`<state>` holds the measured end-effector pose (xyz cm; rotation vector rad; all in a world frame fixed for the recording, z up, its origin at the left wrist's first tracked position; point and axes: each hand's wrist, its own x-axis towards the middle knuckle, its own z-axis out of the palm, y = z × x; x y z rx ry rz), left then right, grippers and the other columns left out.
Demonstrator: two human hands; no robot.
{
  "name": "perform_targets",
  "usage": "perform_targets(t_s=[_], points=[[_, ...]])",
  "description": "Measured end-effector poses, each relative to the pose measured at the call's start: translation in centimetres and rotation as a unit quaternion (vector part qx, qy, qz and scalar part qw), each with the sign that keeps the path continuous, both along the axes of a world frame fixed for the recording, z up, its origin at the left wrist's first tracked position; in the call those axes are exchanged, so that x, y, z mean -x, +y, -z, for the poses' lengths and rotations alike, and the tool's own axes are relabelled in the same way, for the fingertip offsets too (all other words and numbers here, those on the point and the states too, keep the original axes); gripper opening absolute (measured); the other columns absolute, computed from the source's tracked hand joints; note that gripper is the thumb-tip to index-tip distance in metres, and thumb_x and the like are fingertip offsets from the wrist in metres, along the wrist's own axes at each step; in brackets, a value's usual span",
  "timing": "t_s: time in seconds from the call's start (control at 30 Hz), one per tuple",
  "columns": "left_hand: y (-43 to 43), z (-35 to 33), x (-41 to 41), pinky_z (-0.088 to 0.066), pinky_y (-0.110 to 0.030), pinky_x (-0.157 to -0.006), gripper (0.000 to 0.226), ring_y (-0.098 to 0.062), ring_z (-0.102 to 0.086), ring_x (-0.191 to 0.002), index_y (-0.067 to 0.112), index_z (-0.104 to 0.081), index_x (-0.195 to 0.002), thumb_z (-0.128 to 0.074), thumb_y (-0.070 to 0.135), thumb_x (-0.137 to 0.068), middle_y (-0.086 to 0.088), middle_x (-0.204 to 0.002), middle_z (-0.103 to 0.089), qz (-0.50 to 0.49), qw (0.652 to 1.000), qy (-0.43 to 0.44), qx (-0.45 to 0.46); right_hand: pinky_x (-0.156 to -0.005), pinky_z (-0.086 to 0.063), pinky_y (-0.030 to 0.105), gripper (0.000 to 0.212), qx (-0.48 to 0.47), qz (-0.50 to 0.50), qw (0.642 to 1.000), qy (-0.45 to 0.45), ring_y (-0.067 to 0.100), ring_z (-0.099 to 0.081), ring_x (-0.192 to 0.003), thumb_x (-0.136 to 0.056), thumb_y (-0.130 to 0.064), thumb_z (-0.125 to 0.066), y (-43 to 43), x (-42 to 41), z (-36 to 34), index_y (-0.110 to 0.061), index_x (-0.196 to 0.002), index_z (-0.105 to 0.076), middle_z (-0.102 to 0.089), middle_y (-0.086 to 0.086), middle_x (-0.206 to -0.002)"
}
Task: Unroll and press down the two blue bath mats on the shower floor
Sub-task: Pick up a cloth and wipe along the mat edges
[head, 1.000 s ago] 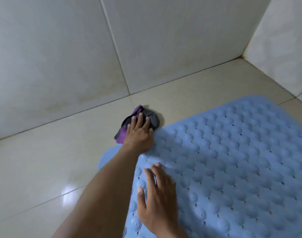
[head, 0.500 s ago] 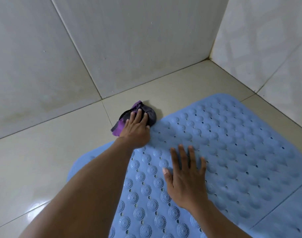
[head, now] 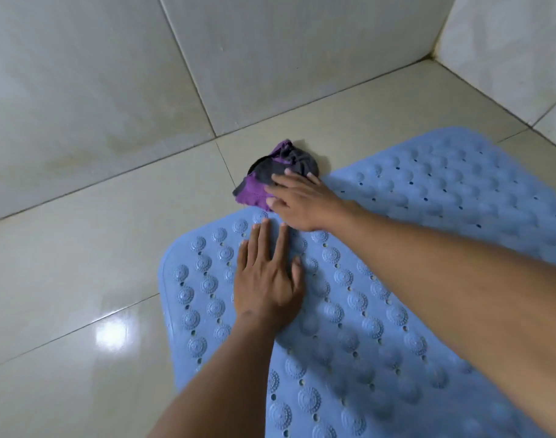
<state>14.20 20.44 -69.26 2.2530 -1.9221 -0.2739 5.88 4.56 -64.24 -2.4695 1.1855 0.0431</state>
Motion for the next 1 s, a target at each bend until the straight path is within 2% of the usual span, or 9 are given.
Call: perform_targets(t_s=[0.07,0.17,0.3,0.4,0.53,0.63,0.77,0.9,1.0], points=[[-0.2,0.2,0.0,0.001,-0.039,-0.127,0.067,-0.021,0.002,-0.158,0.033,-0.006,-0.163,-0.017,0.052,-0.099,-0.003,-0.172,-0.003,-0.001,1.0,-0.002,-0.003,-0.126,-0.006,0.046,0.053,-0.024,-0.01,0.998,0.061,0.019,-0.007,-0.157,-0.108,-0.04,-0.027,-1.6,0.1,0.0,-0.029,-0.159,-0.026,-0.01,-0.004,-0.171],[-0.3,0.4,-0.3,0.004,-0.038,-0.127,0.066,-0.018,0.008,-0.157,0.038,0.002,-0.162,-0.014,0.054,-0.099,0.0,-0.172,0.004,-0.008,1.0,-0.013,-0.017,-0.126,-0.013,0.046,0.052,-0.018,0.035,0.998,0.053,0.022,-0.014,-0.156,-0.107,-0.035,-0.029,-3.7,2.6,-0.6,-0.027,-0.159,-0.029,-0.014,-0.001,-0.17],[-0.5,0.0,-0.2,0.009,-0.035,-0.126,0.067,-0.015,0.014,-0.156,0.042,0.01,-0.159,-0.003,0.058,-0.095,0.004,-0.171,0.013,-0.007,0.999,-0.016,-0.049,-0.118,-0.031,0.046,0.047,-0.004,0.136,0.986,0.092,0.028,-0.037,-0.146,-0.103,-0.036,-0.033,-7.8,9.3,-1.4,-0.018,-0.145,-0.046,-0.038,0.01,-0.16],[-0.9,-1.0,0.9,0.009,-0.038,-0.125,0.078,-0.02,0.012,-0.157,0.032,0.006,-0.162,0.007,0.056,-0.087,-0.001,-0.171,0.011,-0.007,0.998,-0.037,-0.059,-0.117,-0.029,0.05,0.049,0.038,0.207,0.967,0.14,0.03,-0.039,-0.143,-0.102,-0.041,-0.033,-10.3,15.2,-1.1,-0.016,-0.139,-0.052,-0.049,0.012,-0.151],[-2.0,-0.6,12.2,0.004,-0.043,-0.123,0.066,-0.031,-0.006,-0.157,0.03,-0.014,-0.162,-0.024,0.049,-0.099,-0.002,-0.169,-0.004,0.144,0.989,0.02,-0.004,-0.117,-0.02,0.054,0.053,0.056,0.238,0.955,0.168,0.028,-0.034,-0.145,-0.101,-0.046,-0.03,-11.3,17.4,-0.8,-0.02,-0.143,-0.05,-0.043,0.009,-0.155],[-2.0,0.1,20.5,-0.002,-0.051,-0.122,0.069,-0.034,-0.005,-0.157,0.029,-0.025,-0.16,-0.035,0.055,-0.096,-0.005,-0.17,-0.01,0.155,0.988,0.025,-0.008,-0.117,-0.014,0.058,0.056,0.101,0.243,0.945,0.194,0.028,-0.028,-0.146,-0.102,-0.048,-0.028,-11.9,18.0,-0.4,-0.021,-0.146,-0.047,-0.038,0.008,-0.157],[-1.7,0.4,21.2,0.003,-0.053,-0.124,0.073,-0.029,0.016,-0.156,0.032,-0.014,-0.162,-0.027,0.063,-0.097,0.0,-0.171,0.003,0.135,0.991,-0.005,-0.019,-0.11,-0.022,0.053,0.056,0.121,0.277,0.924,0.235,0.03,-0.032,-0.141,-0.099,-0.05,-0.03,-13.4,23.8,-0.4,-0.023,-0.143,-0.051,-0.039,0.009,-0.152],[-1.8,-0.3,21.3,-0.002,-0.053,-0.125,0.073,-0.028,0.014,-0.156,0.032,-0.018,-0.162,-0.028,0.063,-0.096,0.001,-0.171,0.001,0.13,0.991,0.004,-0.037,-0.113,-0.023,0.053,0.054,0.149,0.299,0.91,0.247,0.033,-0.038,-0.138,-0.098,-0.048,-0.037,-13.7,28.4,-0.7,-0.019,-0.14,-0.055,-0.041,0.013,-0.149],[-1.7,-0.3,21.1,-0.003,-0.053,-0.126,0.074,-0.028,0.015,-0.156,0.033,-0.016,-0.162,-0.027,0.064,-0.096,0.002,-0.171,0.002,0.128,0.991,0.004,-0.048,-0.116,-0.029,0.049,0.055,0.105,0.323,0.911,0.236,0.038,-0.036,-0.139,-0.093,-0.038,-0.052,-13.4,31.9,-1.1,-0.008,-0.139,-0.056,-0.041,0.018,-0.147]])
